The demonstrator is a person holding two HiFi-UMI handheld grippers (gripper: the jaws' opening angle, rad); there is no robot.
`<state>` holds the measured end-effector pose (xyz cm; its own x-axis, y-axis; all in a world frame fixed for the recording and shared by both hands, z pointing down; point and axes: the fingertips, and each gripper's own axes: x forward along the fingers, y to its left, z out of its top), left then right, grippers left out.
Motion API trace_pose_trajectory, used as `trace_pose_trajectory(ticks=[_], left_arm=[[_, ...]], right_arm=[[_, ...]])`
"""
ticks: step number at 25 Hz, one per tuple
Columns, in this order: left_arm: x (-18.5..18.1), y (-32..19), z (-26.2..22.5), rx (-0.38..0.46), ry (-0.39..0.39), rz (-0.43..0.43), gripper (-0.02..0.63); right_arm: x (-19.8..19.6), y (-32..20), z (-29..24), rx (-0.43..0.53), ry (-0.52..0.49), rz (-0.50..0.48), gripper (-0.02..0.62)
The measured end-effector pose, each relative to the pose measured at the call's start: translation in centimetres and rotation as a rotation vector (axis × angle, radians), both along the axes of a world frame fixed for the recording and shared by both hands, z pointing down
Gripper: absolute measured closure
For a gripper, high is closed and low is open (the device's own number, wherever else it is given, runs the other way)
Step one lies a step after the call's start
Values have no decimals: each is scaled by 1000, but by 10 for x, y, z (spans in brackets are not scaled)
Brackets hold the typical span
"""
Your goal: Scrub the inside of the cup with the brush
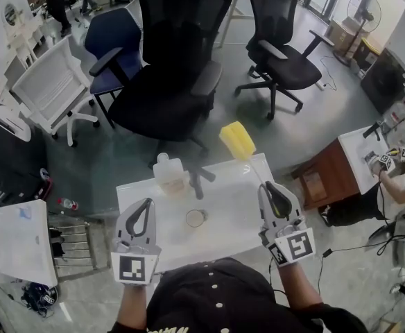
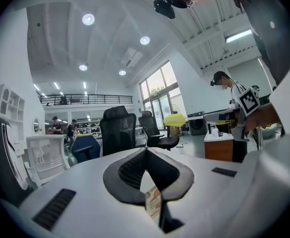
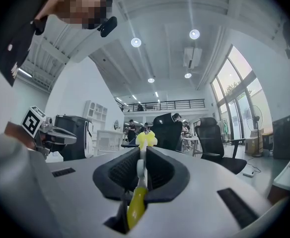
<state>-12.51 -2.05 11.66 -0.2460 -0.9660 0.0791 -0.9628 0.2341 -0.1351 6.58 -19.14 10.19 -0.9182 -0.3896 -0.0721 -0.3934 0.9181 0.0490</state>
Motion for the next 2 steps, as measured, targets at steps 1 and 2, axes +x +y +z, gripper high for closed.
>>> trace_pose_trajectory(ticks=[1,2], left_arm=[[0,0,0,1,-2,2,580],[0,0,1,2,-4,4,580]], right_arm=[[0,0,0,1,-1,2,541],[1,0,0,1,-2,3,541]])
